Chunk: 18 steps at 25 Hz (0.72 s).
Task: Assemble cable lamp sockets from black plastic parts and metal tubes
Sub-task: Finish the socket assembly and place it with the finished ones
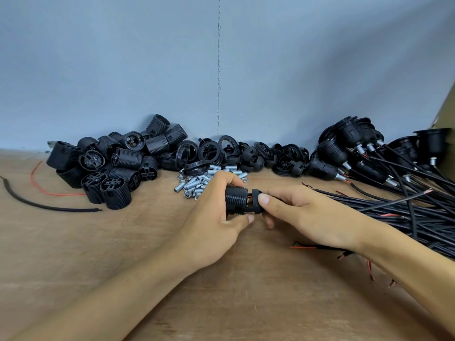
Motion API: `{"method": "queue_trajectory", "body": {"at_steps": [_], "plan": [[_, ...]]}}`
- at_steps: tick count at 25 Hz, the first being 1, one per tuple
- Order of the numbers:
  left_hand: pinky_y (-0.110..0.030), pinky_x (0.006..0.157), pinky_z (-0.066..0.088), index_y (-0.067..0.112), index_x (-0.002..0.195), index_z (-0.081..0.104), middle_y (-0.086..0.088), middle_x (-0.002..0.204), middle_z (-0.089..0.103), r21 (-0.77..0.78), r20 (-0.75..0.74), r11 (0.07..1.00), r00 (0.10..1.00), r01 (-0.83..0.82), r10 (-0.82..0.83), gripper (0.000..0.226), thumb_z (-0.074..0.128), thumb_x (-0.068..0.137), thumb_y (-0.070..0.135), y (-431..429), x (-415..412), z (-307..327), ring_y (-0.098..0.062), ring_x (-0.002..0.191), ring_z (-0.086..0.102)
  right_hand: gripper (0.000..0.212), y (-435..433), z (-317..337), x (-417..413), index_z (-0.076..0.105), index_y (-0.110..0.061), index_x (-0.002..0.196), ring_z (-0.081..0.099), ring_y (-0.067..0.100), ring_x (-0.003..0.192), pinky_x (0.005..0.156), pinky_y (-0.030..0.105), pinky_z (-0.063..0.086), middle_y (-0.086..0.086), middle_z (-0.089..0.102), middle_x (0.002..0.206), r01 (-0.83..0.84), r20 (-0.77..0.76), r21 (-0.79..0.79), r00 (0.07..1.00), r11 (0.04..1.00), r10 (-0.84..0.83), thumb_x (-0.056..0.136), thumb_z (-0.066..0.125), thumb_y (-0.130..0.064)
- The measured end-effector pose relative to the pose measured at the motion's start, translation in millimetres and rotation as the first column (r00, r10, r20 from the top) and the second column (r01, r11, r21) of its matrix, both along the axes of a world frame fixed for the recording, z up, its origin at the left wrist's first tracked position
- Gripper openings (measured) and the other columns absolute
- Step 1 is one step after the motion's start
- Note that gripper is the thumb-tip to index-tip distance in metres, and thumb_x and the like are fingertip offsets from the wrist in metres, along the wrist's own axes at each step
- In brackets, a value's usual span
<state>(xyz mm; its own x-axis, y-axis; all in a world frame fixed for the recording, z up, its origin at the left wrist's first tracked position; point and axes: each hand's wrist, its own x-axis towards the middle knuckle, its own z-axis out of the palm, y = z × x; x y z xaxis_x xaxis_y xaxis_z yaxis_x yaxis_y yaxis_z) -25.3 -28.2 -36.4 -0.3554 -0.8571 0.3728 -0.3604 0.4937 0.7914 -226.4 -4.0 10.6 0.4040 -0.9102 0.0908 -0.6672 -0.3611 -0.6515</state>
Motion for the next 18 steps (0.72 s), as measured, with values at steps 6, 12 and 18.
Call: {"method": "queue_trajectory", "body": {"at_steps": [6, 12, 18], "plan": [[-0.009, 0.071, 0.041, 0.048, 0.100, 0.045, 0.021, 0.090, 0.062, 0.056, -0.046, 0.998, 0.999, 0.017, -0.015, 0.042, 0.078, 0.087, 0.025, 1.0, -0.3, 3.2, -0.001, 0.087, 0.058, 0.057, -1.5, 2.0, -0.9, 0.060, -0.015, 0.070, 0.037, 0.006, 0.051, 0.051, 0.017, 0.031, -0.008, 0.047, 0.054, 0.050, 0.023, 0.002, 0.998, 0.999, -0.050, 0.099, 0.038, -0.058], [-0.023, 0.080, 0.048, 0.051, 0.098, 0.049, 0.017, 0.093, 0.067, 0.108, -0.101, 0.994, 0.995, 0.035, -0.024, 0.040, 0.078, 0.071, 0.042, 1.5, 0.0, 5.3, -0.002, 0.088, 0.064, 0.053, -1.1, 4.2, -4.9, 0.061, -0.020, 0.069, 0.040, 0.000, 0.048, 0.051, 0.011, 0.033, -0.017, 0.051, 0.052, 0.024, 0.036, -0.011, 0.999, 1.000, -0.023, 0.099, 0.040, -0.058], [-0.014, 0.075, 0.048, 0.045, 0.099, 0.062, 0.019, 0.091, 0.069, 0.052, -0.074, 0.998, 0.997, -0.019, 0.023, 0.044, 0.087, 0.062, 0.045, 0.4, 2.4, 6.3, -0.004, 0.086, 0.066, 0.038, 4.0, 15.0, -1.1, 0.066, -0.052, 0.072, 0.050, -0.006, 0.051, 0.054, 0.004, 0.034, -0.019, 0.056, 0.057, -0.076, 0.109, -0.024, 0.991, 0.997, 0.078, 0.102, 0.046, -0.042]]}}
